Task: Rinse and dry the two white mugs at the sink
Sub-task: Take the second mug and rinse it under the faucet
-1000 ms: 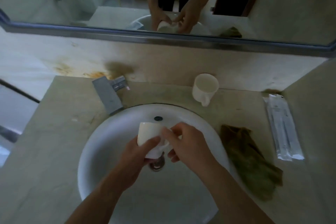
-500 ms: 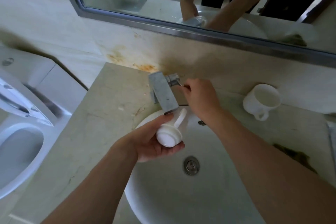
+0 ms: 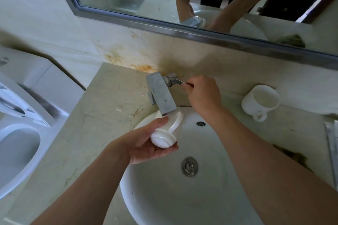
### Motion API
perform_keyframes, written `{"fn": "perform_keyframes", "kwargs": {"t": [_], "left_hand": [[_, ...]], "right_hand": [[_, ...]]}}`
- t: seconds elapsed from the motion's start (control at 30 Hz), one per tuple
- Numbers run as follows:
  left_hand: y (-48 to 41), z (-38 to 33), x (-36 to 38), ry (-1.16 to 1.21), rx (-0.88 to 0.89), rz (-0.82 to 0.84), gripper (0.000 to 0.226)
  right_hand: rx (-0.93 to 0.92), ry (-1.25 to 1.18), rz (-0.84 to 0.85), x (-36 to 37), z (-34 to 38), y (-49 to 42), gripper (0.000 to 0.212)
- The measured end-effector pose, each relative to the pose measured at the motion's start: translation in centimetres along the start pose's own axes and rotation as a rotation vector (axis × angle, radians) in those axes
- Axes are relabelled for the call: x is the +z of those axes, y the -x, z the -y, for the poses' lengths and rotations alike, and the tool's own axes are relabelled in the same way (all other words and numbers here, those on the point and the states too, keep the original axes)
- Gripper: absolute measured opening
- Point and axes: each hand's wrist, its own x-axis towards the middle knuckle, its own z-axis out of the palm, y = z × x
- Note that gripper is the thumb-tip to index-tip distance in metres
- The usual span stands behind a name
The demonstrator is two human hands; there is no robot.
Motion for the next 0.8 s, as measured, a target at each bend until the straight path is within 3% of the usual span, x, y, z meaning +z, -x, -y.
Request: {"fn": "perform_keyframes", "kwargs": {"t": [0.13,0.3,0.4,0.53,0.67,0.8], "left_hand": [[0.4,1.2,-1.7,-0.209,0.131,0.047,0.060],[-0.9,2.8,-2.8,-0.508,0.370,0.051,0.069],[-2.0,3.3,-2.2,-0.521,0.511,-0.023,0.086],[-2.9,3.6,-1.1,-0.439,0.629,-0.052,0.087],[-3.2,4.1,-1.0,-0.443,0.644,-0.066,0.085],[-3.2,4.4,-1.3,-0.547,0.619,-0.090,0.085]], "right_hand": [[0.009,-0.007,0.024,-0.1,0.0,-0.2,0.045],[0.024,-0.003,0.028,0.0,0.0,-0.4,0.042],[0.009,0.020,0.020,0.1,-0.1,-0.4,0.040],[-0.003,0.021,0.010,0.1,-0.1,-0.3,0.036],[-0.002,0.030,0.019,0.0,0.0,-0.2,0.037],[-0.080,0.110,0.036,0.2,0.7,0.3,0.056]]}}
